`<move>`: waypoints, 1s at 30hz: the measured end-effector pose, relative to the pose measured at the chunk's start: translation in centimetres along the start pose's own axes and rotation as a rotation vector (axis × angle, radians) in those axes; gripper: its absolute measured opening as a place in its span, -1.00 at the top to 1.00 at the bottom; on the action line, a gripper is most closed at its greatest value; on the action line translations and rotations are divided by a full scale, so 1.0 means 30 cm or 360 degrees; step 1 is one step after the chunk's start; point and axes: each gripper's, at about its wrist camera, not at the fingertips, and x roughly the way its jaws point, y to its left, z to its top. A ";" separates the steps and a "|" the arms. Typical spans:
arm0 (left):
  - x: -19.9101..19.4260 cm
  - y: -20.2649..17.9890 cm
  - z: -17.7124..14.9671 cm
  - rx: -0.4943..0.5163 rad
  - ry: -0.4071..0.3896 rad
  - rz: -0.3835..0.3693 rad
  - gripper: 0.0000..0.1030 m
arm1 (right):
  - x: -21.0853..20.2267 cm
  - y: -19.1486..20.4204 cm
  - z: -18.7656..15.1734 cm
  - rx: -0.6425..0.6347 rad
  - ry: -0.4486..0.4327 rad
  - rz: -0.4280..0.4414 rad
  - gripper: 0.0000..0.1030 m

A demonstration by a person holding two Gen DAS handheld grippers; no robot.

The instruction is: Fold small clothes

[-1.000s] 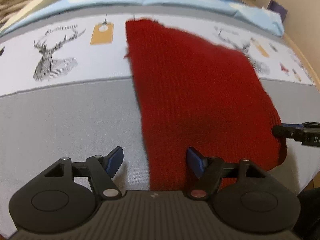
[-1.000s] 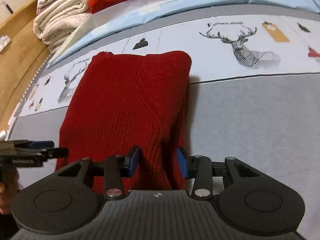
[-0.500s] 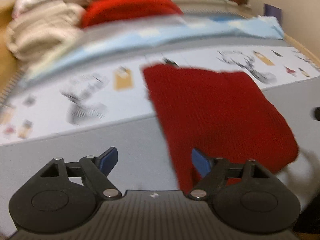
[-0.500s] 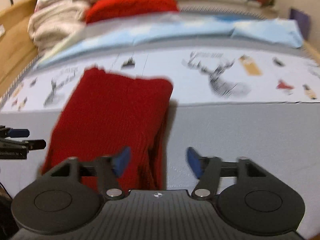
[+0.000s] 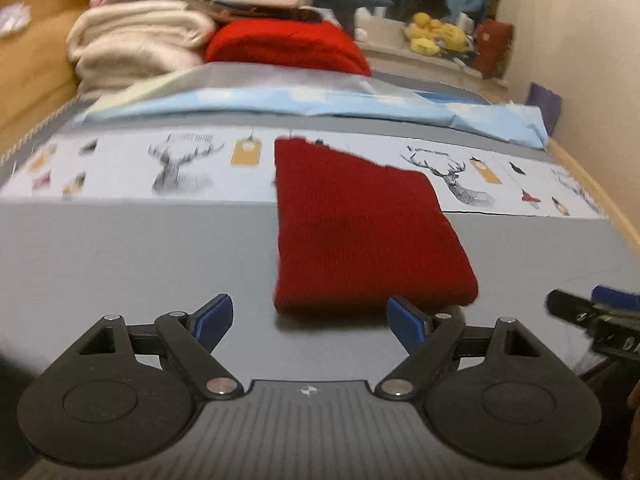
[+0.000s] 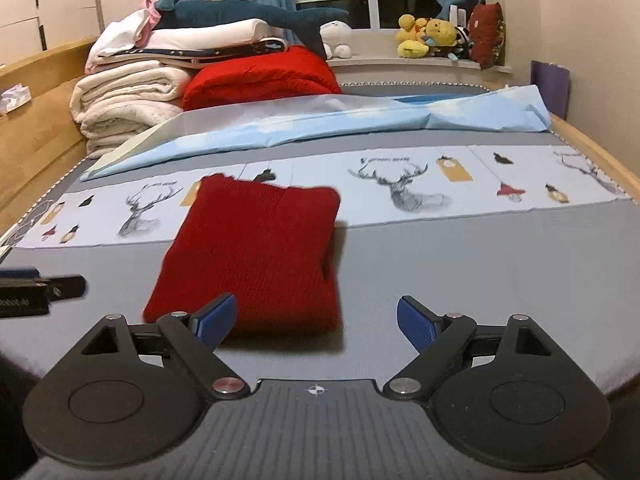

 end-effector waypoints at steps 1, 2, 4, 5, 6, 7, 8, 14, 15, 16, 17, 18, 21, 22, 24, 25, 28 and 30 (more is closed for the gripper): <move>0.001 -0.016 -0.037 0.0002 -0.0016 0.0031 -0.72 | -0.009 0.011 -0.016 -0.0010 0.0003 0.0005 -0.71; 0.005 -0.035 -0.065 0.0033 -0.0005 0.0067 -0.72 | -0.012 0.021 -0.030 -0.0032 0.0014 0.0003 -0.71; 0.026 -0.055 -0.068 0.0038 0.0045 0.0076 -0.72 | -0.001 0.038 -0.034 -0.0062 0.0034 0.0006 -0.71; 0.027 -0.059 -0.059 0.0022 0.0020 0.0038 -0.72 | 0.005 0.045 -0.033 -0.0072 0.0031 0.0014 -0.71; 0.029 -0.062 -0.055 0.0027 -0.0009 0.0021 -0.72 | 0.011 0.052 -0.030 -0.0081 0.0029 0.0020 -0.71; 0.034 -0.072 -0.049 0.0048 -0.0029 0.0017 -0.72 | 0.021 0.060 -0.029 -0.0093 0.0033 0.0026 -0.71; 0.044 -0.076 -0.044 0.0058 -0.0034 0.0011 -0.72 | 0.032 0.068 -0.031 -0.0109 0.0039 0.0027 -0.71; 0.075 -0.071 -0.030 0.0024 -0.0040 -0.0035 -0.72 | 0.078 0.114 -0.027 -0.0147 0.0060 0.0051 -0.71; 0.076 -0.076 -0.030 0.0040 -0.0042 -0.0024 -0.72 | 0.082 0.121 -0.027 -0.0153 0.0061 0.0049 -0.71; 0.076 -0.075 -0.030 0.0046 -0.0048 -0.0015 -0.72 | 0.082 0.127 -0.028 -0.0150 0.0058 0.0055 -0.71; 0.078 -0.071 -0.029 0.0046 -0.0048 -0.0014 -0.72 | 0.084 0.130 -0.025 -0.0144 0.0054 0.0065 -0.71; 0.081 -0.066 -0.028 0.0043 -0.0045 -0.0016 -0.72 | 0.085 0.134 -0.024 -0.0144 0.0050 0.0069 -0.71; 0.084 -0.060 -0.026 0.0048 -0.0049 -0.0013 -0.72 | 0.095 0.143 -0.023 -0.0160 0.0051 0.0064 -0.71; 0.084 -0.062 -0.027 0.0058 -0.0053 -0.0004 -0.72 | 0.098 0.144 -0.023 -0.0163 0.0054 0.0065 -0.71; 0.085 -0.063 -0.029 0.0067 -0.0053 0.0001 -0.72 | 0.103 0.146 -0.021 -0.0170 0.0056 0.0063 -0.71; 0.087 -0.063 -0.030 0.0065 -0.0047 -0.0004 -0.72 | 0.104 0.147 -0.021 -0.0172 0.0054 0.0061 -0.71; 0.092 -0.064 -0.030 0.0063 -0.0039 -0.0010 -0.72 | 0.104 0.150 -0.018 -0.0164 0.0042 0.0055 -0.71; 0.093 -0.066 -0.030 0.0062 -0.0039 -0.0012 -0.72 | 0.105 0.151 -0.018 -0.0161 0.0040 0.0051 -0.71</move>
